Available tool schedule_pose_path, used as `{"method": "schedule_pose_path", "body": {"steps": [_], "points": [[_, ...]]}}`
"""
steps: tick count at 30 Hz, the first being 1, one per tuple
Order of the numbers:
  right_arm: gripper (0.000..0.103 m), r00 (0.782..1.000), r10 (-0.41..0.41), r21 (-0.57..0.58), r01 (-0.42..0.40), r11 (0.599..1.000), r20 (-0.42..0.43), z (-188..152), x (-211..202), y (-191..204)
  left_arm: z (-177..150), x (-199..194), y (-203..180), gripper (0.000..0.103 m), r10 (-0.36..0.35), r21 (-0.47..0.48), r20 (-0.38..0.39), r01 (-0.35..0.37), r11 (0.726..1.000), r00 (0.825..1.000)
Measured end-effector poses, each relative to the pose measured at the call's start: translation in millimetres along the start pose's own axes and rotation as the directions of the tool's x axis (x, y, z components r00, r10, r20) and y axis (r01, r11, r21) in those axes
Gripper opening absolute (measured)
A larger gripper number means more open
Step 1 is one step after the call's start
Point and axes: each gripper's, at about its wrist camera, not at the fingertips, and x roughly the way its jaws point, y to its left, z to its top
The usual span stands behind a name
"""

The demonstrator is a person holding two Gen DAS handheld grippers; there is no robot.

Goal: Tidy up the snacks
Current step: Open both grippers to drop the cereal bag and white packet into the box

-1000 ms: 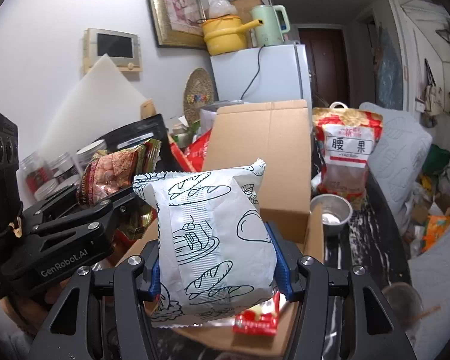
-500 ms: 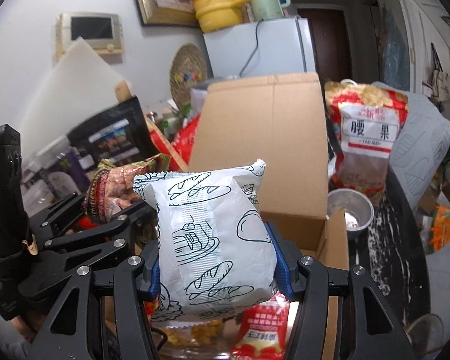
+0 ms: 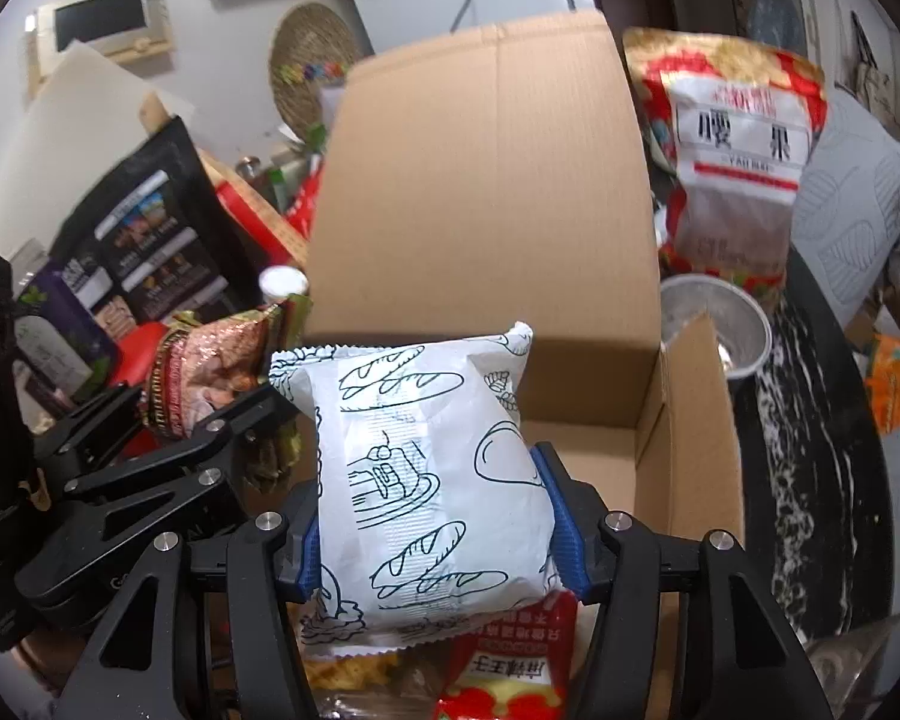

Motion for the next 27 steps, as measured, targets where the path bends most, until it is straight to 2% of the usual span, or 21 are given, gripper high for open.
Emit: {"method": "schedule_pose_path", "body": {"steps": [7,11,15,27], "points": [[0.059,0.997,-0.040,0.010,0.041,0.999,-0.066,-3,16,-4,-3,22,-3,0.058,0.029,0.010,-0.088,-0.028,1.000,0.996],[0.060,0.997,-0.045,0.005,0.046,0.999,-0.063,-2,16,-3,-2,29,-3,0.058,0.029,0.011,-0.116,-0.028,1.000,0.993],[0.065,0.997,-0.067,-0.004,0.067,0.998,-0.049,-3,10,-2,-3,34,-2,0.061,0.035,0.004,-0.146,-0.035,0.999,0.989],[0.065,0.998,-0.057,-0.017,0.057,0.998,0.012,-6,-24,6,0,-10,-6,0.061,0.043,0.002,-0.046,-0.043,0.999,0.998]]}}
